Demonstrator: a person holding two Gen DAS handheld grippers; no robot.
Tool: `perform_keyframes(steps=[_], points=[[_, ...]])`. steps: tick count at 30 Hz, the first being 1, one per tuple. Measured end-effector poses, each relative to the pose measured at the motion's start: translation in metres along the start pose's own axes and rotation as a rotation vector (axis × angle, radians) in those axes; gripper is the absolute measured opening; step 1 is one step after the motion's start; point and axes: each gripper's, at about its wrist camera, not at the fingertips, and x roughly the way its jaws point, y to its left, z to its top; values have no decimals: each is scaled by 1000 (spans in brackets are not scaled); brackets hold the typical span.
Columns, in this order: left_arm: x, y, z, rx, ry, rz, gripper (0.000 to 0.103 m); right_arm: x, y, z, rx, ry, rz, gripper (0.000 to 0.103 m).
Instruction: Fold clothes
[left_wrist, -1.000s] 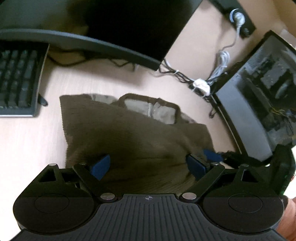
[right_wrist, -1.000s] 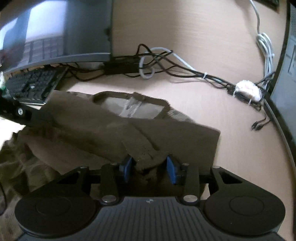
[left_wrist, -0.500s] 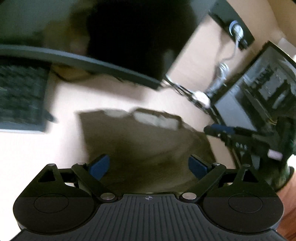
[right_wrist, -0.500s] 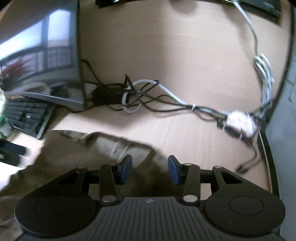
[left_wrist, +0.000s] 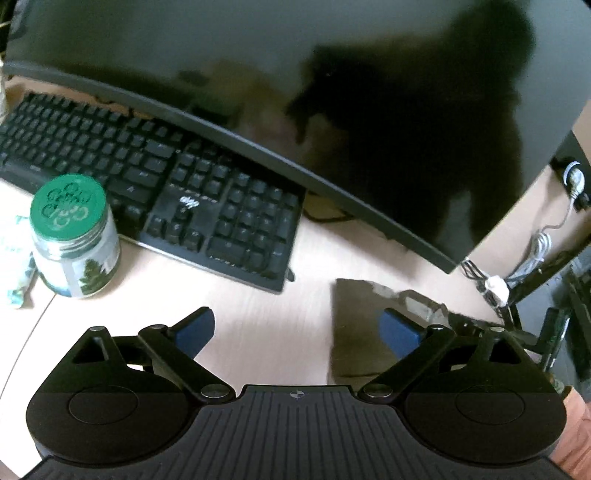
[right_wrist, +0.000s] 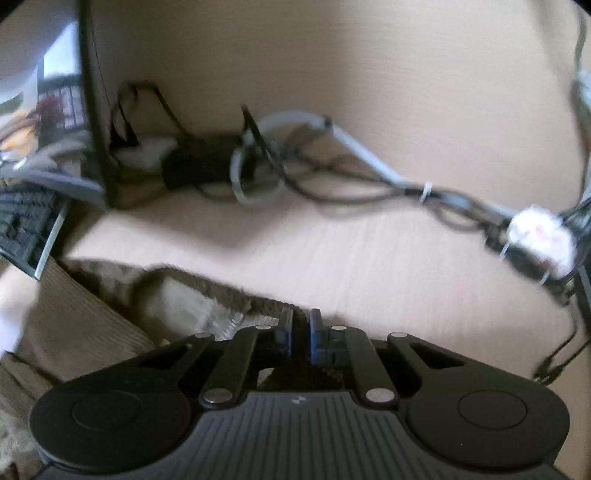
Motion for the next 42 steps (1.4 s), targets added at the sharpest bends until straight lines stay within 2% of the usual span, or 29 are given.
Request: perform_keyframes(steps=[3,6,8,12,15,17,19,20,21,23,25,26,28,32,33,36,37,39,40,41,42], points=[[2,-15,2,49,14,-78,99,-73,11,2,25,-112,55,7],[4,-27,5,84,30,-179,100,-153,37,-18,-37,-177,74,7],[6,-34,7,98,42,-247,100,-183,53,-46,-54,-134,64,7],[14,-49,13,117,61,-350,101,-193,89,-126,-48,80,74,7],[25,-63,8,169,115,-373,101,-190,112,-167,-81,178,44,7],[33,-71,-1,225,171,-367,101,-195,114,-173,-90,211,23,8],[36,-74,-13,306,219,-339,101,-214,103,-168,-28,205,46,18],[36,-73,-19,357,239,-314,101,-230,96,-162,7,164,67,31],[35,-71,-25,398,254,-292,101,-245,88,-156,41,124,89,49],[31,-64,-33,420,295,-303,101,-266,70,-145,107,37,77,67],[27,-57,-40,388,363,-399,101,-279,50,-135,172,-39,31,68],[28,-57,-45,375,398,-443,101,-272,39,-134,213,-36,2,69],[33,-60,-57,355,457,-501,101,-249,18,-139,315,8,-36,69],[66,-63,-73,253,515,-488,101,-190,-14,-162,487,151,-2,67],[75,-63,-74,214,522,-480,101,-181,-15,-164,503,163,24,55],[101,-62,-69,107,517,-466,99,-162,-17,-162,497,157,63,37],[108,-64,-65,99,499,-456,98,-156,-18,-156,491,139,68,34],[122,-73,-53,101,455,-420,87,-139,-21,-140,479,103,68,26],[127,-76,-43,96,426,-402,75,-130,-24,-128,463,81,59,23],[131,-78,-32,88,395,-385,68,-119,-30,-112,448,55,44,19],[132,-80,-20,69,359,-381,64,-110,-35,-96,436,27,33,18]])
